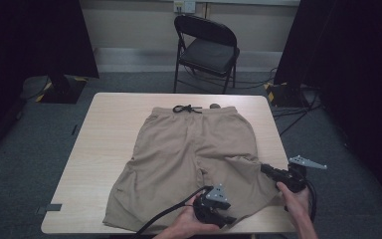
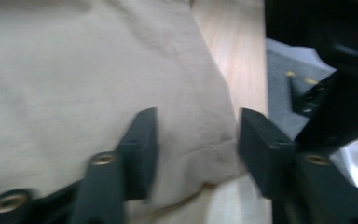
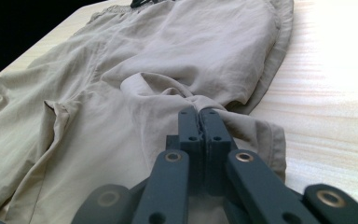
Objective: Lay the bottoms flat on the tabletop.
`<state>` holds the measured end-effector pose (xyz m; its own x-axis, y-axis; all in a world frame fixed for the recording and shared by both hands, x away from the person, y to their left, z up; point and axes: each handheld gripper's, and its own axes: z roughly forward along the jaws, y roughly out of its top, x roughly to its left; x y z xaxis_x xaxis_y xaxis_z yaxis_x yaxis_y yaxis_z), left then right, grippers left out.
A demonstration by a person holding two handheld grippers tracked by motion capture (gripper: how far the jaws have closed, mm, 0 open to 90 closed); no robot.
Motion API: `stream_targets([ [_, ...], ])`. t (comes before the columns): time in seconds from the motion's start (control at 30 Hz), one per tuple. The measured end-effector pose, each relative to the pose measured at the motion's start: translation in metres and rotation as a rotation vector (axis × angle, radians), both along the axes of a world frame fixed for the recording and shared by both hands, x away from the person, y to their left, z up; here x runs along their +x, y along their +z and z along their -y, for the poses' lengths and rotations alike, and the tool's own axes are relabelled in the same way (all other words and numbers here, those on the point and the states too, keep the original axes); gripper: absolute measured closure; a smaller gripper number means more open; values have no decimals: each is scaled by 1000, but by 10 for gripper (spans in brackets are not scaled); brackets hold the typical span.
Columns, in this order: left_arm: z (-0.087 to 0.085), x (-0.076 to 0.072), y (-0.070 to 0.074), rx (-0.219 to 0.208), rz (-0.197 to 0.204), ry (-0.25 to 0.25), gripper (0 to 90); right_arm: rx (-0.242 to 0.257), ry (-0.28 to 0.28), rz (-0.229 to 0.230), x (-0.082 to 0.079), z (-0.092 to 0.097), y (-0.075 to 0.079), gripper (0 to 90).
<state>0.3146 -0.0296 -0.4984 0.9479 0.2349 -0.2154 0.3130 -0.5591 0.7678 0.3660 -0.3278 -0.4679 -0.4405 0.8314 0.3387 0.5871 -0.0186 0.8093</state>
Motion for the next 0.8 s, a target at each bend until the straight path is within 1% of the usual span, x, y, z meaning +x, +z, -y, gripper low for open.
stream_targets([
  [0.03,0,-1,1,18,26,-3,533,-2,0,-1,0,-1,0,886],
  [0.07,0,-2,1,25,47,0,557,-3,2,0,0,-2,-1,884],
  [0.1,0,-2,1,35,59,3,583,-3,5,-3,0,-2,-1,882],
  [0.13,0,-2,1,35,59,3,633,-5,5,-3,0,-3,-2,880],
  [0.17,-3,0,1,27,18,2,698,-8,2,-4,1,-3,-2,879],
  [0.2,-5,0,0,19,6,-1,773,-4,5,-6,1,-4,-3,875],
  [0.23,-6,0,-1,17,3,-13,820,-7,7,-7,1,-4,-3,871],
  [0.27,-9,0,0,34,6,-21,861,-10,9,-6,1,-5,-3,866],
  [0.3,-10,0,0,28,-14,-19,895,-9,12,-6,1,-5,-3,863],
  [0.33,-10,0,0,28,-14,-19,898,-9,12,-6,1,-5,-3,863],
  [0.37,-13,3,-2,13,-44,-8,900,-11,16,-5,0,-5,-3,830],
  [0.4,-15,4,-2,8,-50,-7,900,-12,16,-4,0,-6,-3,814],
  [0.47,-21,7,-1,9,-55,20,900,-23,22,-4,-2,-6,-3,738],
  [0.5,-27,10,-1,-12,-69,37,900,-30,25,-6,-3,-6,-2,688],
  [0.57,-41,19,0,-61,-104,73,900,-31,25,-1,-6,-5,0,640],
  [0.6,-49,23,1,-85,-113,97,900,-31,26,1,-8,-4,2,605],
  [0.63,-57,28,3,-108,-127,127,900,-30,22,1,-10,-3,3,581],
  [0.67,-64,32,4,-126,-138,149,900,-33,20,-1,-11,-1,3,579],
  [0.7,-70,36,5,-140,-147,171,900,-43,18,-3,-13,0,4,568],
  [0.73,-76,40,6,-145,-152,182,900,-48,14,-4,-14,1,4,555],
  [0.77,-81,43,6,-162,-167,197,900,-54,12,-8,-16,2,4,550],
  [0.8,-81,43,6,-162,-167,197,900,-62,10,-8,-18,2,3,549],
])
